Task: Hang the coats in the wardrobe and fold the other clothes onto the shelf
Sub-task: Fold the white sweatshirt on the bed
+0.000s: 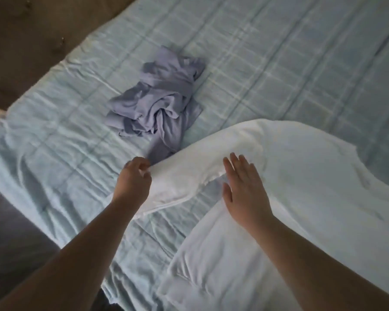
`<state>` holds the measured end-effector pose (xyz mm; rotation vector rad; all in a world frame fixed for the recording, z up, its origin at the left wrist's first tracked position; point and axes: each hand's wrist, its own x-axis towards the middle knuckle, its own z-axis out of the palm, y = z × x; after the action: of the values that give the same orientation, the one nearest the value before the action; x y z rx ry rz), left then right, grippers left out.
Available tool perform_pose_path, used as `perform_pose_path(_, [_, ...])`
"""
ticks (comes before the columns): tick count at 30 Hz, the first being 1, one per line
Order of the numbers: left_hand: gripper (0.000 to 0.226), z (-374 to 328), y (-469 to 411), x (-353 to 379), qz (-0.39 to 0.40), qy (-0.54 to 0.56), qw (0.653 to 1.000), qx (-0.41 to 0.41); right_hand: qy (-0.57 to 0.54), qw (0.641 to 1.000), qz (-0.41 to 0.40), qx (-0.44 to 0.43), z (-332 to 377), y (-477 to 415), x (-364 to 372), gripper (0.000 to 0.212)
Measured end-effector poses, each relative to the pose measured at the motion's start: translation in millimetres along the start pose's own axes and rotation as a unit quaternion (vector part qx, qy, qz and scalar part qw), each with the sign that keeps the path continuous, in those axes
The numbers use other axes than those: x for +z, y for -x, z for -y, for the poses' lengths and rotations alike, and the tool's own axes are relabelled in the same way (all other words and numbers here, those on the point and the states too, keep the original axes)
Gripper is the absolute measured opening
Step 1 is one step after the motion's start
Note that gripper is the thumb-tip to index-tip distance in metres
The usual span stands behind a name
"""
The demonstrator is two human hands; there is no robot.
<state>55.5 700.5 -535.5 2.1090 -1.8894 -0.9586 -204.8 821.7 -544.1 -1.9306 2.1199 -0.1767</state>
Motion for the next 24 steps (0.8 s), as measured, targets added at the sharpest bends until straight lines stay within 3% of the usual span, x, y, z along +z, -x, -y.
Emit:
perform_pose_path(3, [0.033,57.6,8.3,-25.7,-0.019,-0.051,0.998,-0.037,0.017,0.998,0.025,-0.06,36.5,-30.1,13.9,0.057])
perform_pose_path(6, [0.039,101.2,19.6,-37.9,0.028,-0.059,0.996,-0.066,0.043,0.992,0.051,-0.103,57.3,-46.6,29.4,0.053])
perform_pose_path(8, [0.04,114.9,26.5,-41.2,0.08,-0.097,0.991,-0.044,0.07,0.99,0.071,-0.096,64.7,-53.2,39.2,0.054])
perform_pose_path(10, [0.031,114.0,25.3,-48.8,0.084,-0.109,0.99,-0.019,0.102,0.988,0.081,-0.076,69.5,-55.0,46.0,0.057])
perform_pose_path(11, [0.024,108.0,21.0,-57.4,0.07,-0.056,0.995,-0.031,0.113,0.988,0.08,-0.068,71.7,-54.0,47.8,0.058])
perform_pose_path(13, [0.02,93.2,8.5,-83.0,0.07,0.154,0.984,-0.062,0.12,0.989,0.071,-0.05,76.8,-50.6,47.7,0.061])
perform_pose_path(16, [0.02,63.2,-15.8,-133.9,0.072,0.337,0.939,0.005,0.124,0.991,0.052,-0.015,86.5,-54.1,37.2,0.065])
perform_pose_path(19, [0.013,39.9,-48.1,-170.5,0.008,0.345,0.938,0.03,0.107,0.994,0.023,0.008,97.3,-77.5,22.0,0.065])
perform_pose_path(24, [0.01,36.5,-111.9,-168.4,-0.086,0.224,0.97,-0.024,0.072,0.997,-0.013,0.027,99.2,-123.0,20.0,0.064])
